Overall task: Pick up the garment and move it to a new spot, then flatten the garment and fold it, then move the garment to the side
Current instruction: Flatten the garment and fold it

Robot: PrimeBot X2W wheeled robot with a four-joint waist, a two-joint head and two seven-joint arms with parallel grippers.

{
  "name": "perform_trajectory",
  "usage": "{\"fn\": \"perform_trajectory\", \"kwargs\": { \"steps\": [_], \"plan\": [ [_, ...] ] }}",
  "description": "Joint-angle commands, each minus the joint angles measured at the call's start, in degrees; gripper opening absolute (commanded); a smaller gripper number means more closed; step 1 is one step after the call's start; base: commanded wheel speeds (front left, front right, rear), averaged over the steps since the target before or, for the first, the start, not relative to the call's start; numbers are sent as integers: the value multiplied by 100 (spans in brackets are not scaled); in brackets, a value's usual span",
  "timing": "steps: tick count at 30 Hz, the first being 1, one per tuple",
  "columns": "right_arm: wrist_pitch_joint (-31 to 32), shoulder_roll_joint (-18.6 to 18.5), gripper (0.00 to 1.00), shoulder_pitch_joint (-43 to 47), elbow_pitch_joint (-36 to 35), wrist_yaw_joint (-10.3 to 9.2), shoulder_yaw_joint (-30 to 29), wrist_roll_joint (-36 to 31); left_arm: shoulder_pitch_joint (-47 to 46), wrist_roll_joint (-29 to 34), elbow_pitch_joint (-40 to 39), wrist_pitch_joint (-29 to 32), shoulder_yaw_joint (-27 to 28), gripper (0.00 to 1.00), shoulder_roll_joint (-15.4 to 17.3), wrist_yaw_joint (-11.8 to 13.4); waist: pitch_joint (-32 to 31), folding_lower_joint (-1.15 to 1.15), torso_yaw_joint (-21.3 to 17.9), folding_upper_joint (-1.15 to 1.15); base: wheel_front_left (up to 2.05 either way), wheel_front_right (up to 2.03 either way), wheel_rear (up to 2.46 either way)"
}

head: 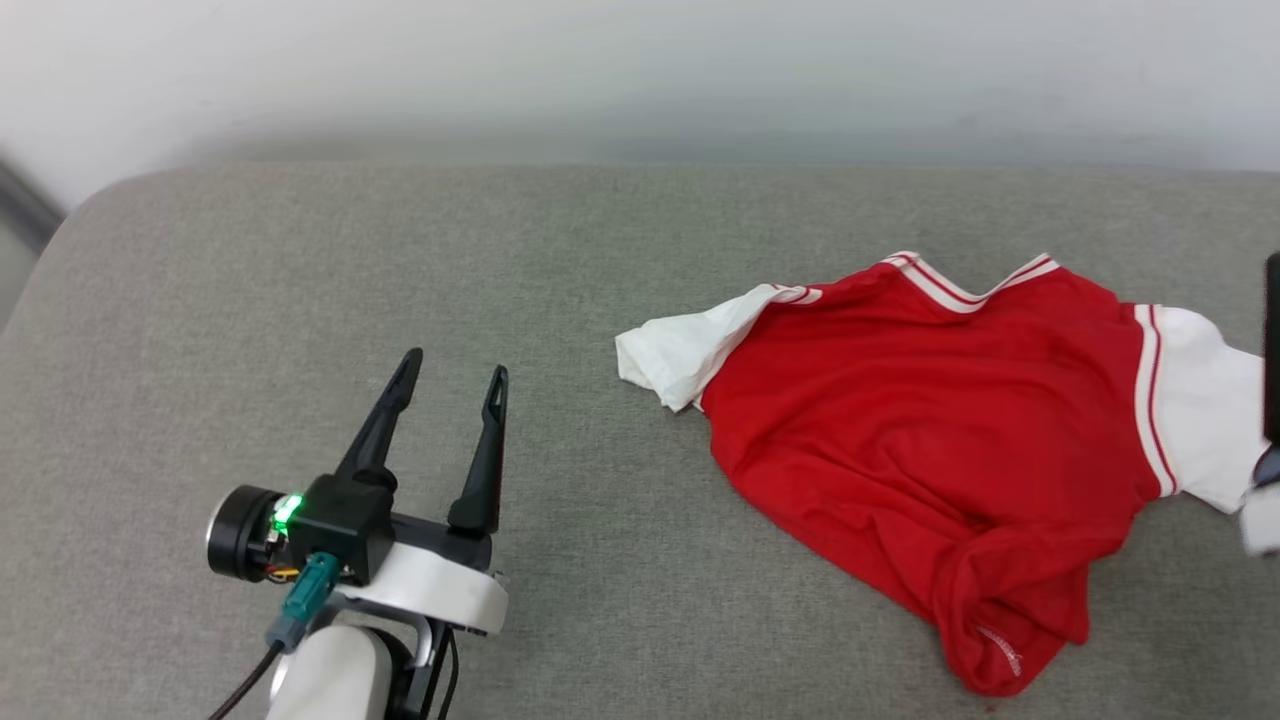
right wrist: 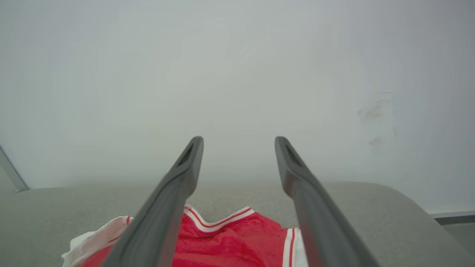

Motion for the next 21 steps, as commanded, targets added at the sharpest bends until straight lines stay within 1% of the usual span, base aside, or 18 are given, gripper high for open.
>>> {"fn": "perform_trajectory", "kwargs": {
  "steps": [1, 6, 9, 12, 15, 17, 19, 21],
  "plan": [
    [-223, 219, 100, 296, -244, -1, 30, 94, 104, -7, -29, -15, -32, 100, -3, -45, -108, 0, -105, 0, 0, 0, 0],
    [-721, 729, 100, 982, -729, -1, 88, 119, 212, -64, -35, -15, -156, 100, -52, -89, -108, 0, -252, 0, 0, 0, 0],
    [-769, 880, 100, 1157, -878, -1, 152, 58, 175, -96, -31, 25, -307, 100, -41, -143, -36, 0, -377, 0, 0, 0, 0],
    [-713, 926, 100, 1173, -979, -1, 133, 24, -98, -64, -143, 288, -566, 100, 28, -197, 104, 0, -490, 0, 0, 0, 0],
    [-648, 901, 100, 1063, -1013, 0, 68, 3, -435, -219, -214, 997, -1012, 100, 72, -259, 248, 0, -581, 0, 0, 0, 0],
    [-628, 891, 100, 1024, -1012, -1, 29, 26, -734, -370, -222, 1664, -1357, 100, 111, -275, 344, 0, -629, 0, 0, 0, 0],
    [-597, 880, 100, 980, -996, -1, 25, 42, -1073, -573, -225, 2402, -1918, 100, 219, -285, 435, 0, -688, 0, 0, 0, 0],
    [-581, 949, 100, 920, -946, -1, 6, 119, -1510, -775, -245, 3028, -2385, 100, 368, -276, 560, 0, -762, 0, 0, 0, 0]
  ]
}}
